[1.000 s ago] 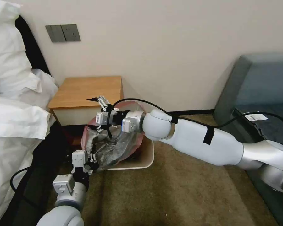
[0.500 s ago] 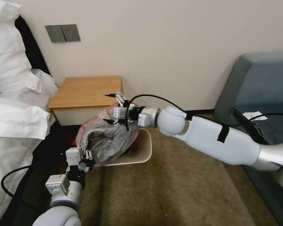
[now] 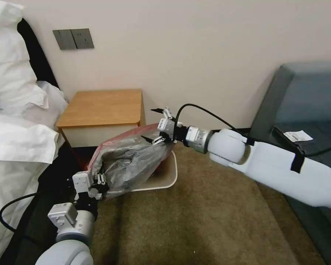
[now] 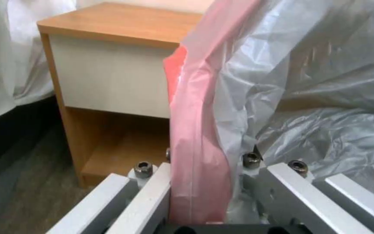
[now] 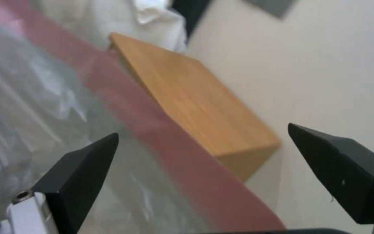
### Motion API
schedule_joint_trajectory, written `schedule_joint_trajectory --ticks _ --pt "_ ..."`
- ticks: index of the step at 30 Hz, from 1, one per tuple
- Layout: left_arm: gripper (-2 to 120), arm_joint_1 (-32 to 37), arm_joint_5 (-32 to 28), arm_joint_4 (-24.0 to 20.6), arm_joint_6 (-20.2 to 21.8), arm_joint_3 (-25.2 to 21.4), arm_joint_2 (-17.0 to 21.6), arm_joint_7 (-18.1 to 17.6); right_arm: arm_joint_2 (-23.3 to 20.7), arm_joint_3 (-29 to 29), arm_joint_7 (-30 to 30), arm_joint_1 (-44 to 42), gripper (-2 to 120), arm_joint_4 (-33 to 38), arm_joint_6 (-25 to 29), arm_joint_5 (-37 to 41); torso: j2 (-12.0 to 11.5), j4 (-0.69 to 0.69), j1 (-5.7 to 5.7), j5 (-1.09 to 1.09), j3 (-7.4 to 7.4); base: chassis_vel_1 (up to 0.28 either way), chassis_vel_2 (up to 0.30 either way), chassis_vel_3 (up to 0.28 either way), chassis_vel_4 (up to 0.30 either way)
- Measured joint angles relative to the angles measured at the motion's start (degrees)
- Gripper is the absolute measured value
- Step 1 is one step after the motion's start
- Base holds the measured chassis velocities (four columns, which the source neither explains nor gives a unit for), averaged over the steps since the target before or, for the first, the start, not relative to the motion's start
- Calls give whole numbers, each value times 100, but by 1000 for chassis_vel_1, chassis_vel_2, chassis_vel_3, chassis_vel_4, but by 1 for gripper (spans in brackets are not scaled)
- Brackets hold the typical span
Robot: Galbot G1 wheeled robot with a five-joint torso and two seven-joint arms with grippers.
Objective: Pick up the garbage bag from the table and place it over the trash can.
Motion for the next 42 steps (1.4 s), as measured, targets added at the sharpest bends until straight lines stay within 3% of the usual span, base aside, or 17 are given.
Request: schedule_joint_trajectory --ticks 2,6,9,13,17,22,33,42 --pt "5 -16 -40 0 0 -6 -2 -9 -11 180 364 -167 100 91 -216 496 0 -1 0 0 0 0 0 0 0" --pt "5 -13 -55 0 0 -11 -1 -13 -11 395 545 -329 100 110 -267 741 0 -1 0 0 0 0 0 0 0" --pt "5 -12 -67 38 -4 -18 -7 -31 -28 761 1077 -594 100 322 -506 1667 0 0 0 -1 0 0 0 0 0" --pt "5 -34 -93 77 -7 -27 -11 -59 -49 1021 1302 -806 100 458 -606 2059 0 0 0 -1 0 0 0 0 0" --pt "5 -71 -145 161 -24 -53 -12 -76 -178 1492 1882 -1377 100 814 -702 2711 0 -1 0 0 0 0 0 0 0" --pt "5 -91 -212 185 -56 -69 -28 -102 -193 1658 2530 -1853 100 1014 -748 3279 0 -2 0 0 0 0 0 0 0" --pt "5 -94 -775 17 -116 -126 -121 -198 590 1838 3754 -2142 100 913 -748 3919 0 0 0 -2 0 0 0 0 0" --pt "5 -134 -950 5 -127 -155 -163 -239 761 1872 3945 -2253 100 929 -753 3812 0 -1 0 -1 0 0 0 0 0"
